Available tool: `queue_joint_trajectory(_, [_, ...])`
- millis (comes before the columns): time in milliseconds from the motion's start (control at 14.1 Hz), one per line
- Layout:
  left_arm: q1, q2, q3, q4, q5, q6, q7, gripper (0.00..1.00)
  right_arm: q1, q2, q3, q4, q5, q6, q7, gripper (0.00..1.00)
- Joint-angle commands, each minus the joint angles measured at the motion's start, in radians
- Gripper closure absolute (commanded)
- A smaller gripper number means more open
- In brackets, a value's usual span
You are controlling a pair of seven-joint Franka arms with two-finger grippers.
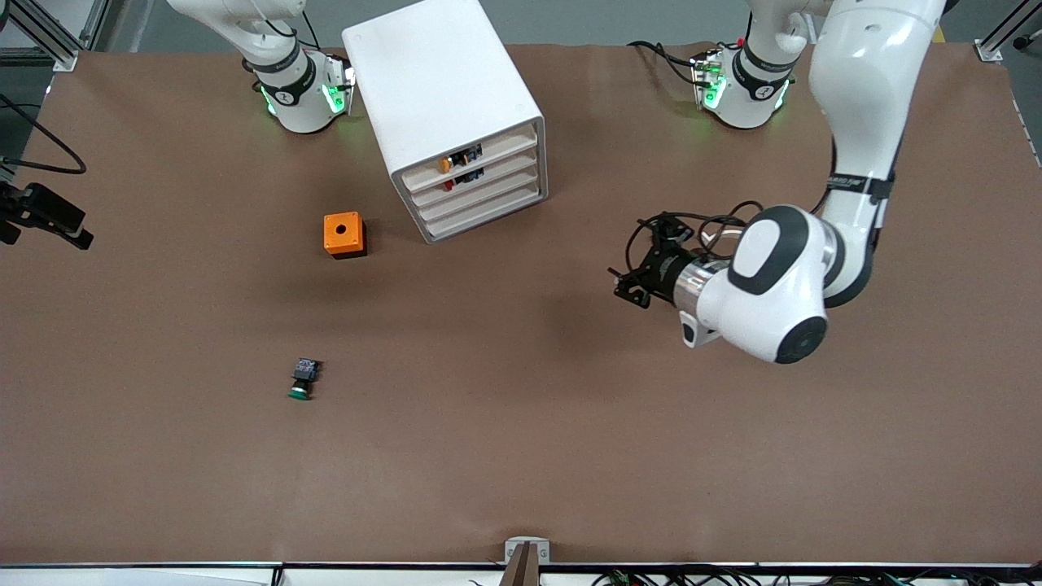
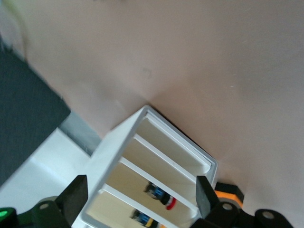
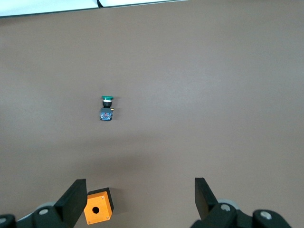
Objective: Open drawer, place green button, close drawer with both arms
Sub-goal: 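Move the left gripper toward the white cabinet's drawer front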
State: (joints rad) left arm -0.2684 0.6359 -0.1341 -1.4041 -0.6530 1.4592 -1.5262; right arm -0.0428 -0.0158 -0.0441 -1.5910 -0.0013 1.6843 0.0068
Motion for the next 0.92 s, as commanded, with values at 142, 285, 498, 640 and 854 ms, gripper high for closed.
queue_joint_trajectory(142, [-0.092, 0.143, 0.002, 0.059, -0.097, 0.026, -0.279, 0.00, -0.009, -0.001, 0.009, 0.008, -0.006, -0.005, -0.002, 0.00])
queue_joint_trajectory(285, [-0.118, 0.201, 0.002, 0.059, -0.152, 0.026, -0.371, 0.00, -0.009, -0.001, 0.009, 0.008, -0.006, -0.005, -0.002, 0.00])
queue_joint_trajectory(498, [-0.152, 0.277, -0.001, 0.059, -0.226, 0.024, -0.506, 0.01, -0.009, -0.001, 0.009, 0.008, -0.006, -0.005, -0.002, 0.00])
queue_joint_trajectory(640, [-0.152, 0.332, -0.015, 0.059, -0.260, 0.024, -0.581, 0.05, -0.009, -0.001, 0.009, 0.008, -0.006, -0.005, -0.002, 0.00])
queue_joint_trajectory(854, [-0.150, 0.369, -0.054, 0.057, -0.283, 0.010, -0.632, 0.19, -0.009, -0.001, 0.009, 0.008, -0.006, -0.005, -0.002, 0.00])
